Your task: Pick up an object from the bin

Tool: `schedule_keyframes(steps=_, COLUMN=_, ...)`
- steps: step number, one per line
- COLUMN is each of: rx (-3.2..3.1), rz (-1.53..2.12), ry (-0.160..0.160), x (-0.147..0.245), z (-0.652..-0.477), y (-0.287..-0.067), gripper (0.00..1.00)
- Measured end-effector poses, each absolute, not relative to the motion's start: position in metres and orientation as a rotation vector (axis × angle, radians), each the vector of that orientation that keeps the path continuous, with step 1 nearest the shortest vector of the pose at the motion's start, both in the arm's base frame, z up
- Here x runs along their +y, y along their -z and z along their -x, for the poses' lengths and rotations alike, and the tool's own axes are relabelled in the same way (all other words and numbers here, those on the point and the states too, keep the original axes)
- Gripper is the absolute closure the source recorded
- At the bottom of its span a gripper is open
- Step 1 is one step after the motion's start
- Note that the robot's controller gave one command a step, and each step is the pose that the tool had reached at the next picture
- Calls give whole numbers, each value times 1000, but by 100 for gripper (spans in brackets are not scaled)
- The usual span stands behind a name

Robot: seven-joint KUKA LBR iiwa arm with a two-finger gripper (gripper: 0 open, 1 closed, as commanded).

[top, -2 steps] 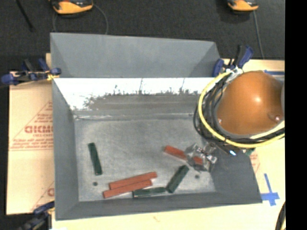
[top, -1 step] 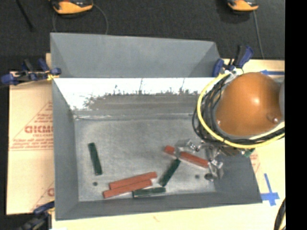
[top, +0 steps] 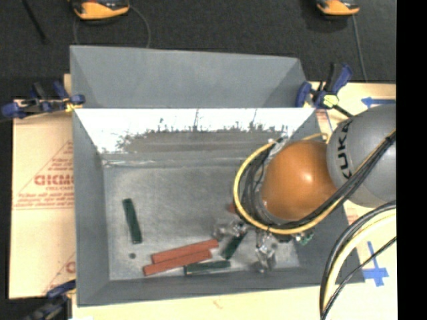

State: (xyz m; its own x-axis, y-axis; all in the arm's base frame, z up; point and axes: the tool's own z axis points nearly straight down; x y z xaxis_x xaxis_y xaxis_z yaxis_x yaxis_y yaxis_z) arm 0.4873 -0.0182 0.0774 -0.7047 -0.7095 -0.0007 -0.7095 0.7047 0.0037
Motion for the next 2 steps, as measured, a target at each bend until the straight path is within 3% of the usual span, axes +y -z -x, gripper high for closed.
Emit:
schedule_keyframes(steps=1, rx=-2905, rz=-1203, ry=2, x=-20, z=-489, y=-81, gripper=100)
schedule_keyframes(steps=2, rx=-2931, rz=-1157, ry=-8, x=-33, z=-494, y=-206, gripper=100)
